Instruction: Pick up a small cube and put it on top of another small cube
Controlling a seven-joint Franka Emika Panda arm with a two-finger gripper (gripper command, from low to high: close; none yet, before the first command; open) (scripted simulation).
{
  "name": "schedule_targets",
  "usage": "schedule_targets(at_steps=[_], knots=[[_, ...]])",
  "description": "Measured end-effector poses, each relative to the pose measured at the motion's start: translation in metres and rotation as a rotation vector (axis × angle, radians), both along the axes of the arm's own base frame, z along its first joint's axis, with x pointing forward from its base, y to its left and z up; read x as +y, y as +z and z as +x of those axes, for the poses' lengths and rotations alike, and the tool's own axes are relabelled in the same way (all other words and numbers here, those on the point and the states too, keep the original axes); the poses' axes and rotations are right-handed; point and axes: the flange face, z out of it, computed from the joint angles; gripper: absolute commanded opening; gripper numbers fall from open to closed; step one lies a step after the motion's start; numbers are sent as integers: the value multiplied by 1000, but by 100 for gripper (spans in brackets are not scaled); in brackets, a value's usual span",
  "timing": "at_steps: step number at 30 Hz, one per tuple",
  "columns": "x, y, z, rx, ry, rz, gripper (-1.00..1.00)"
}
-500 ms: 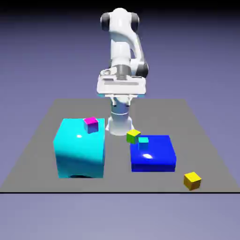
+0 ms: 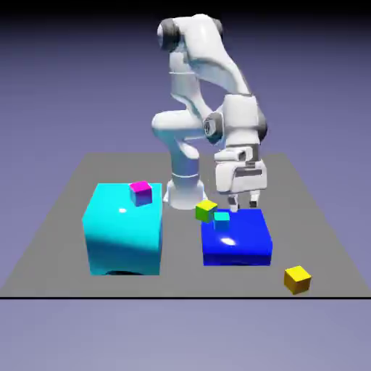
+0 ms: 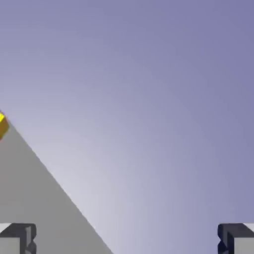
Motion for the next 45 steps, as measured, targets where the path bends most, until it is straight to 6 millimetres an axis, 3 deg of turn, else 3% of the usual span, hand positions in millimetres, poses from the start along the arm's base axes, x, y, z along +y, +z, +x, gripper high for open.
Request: schedule_targets(at_steps=[7, 14, 16, 19, 20, 22, 26, 36, 45], knots=[[82, -71, 14, 156, 390, -192, 0], [163, -154, 3, 309, 788, -361, 0], [169, -162, 1, 322, 823, -375, 0], [163, -215, 4, 322, 822, -375, 0], [161, -231, 4, 322, 823, -375, -100], [161, -231, 4, 323, 823, -375, -100], [168, -161, 0, 324, 819, -374, -100], [80, -75, -40, 364, 470, -339, -100], [1, -27, -100, 399, 151, -276, -100]])
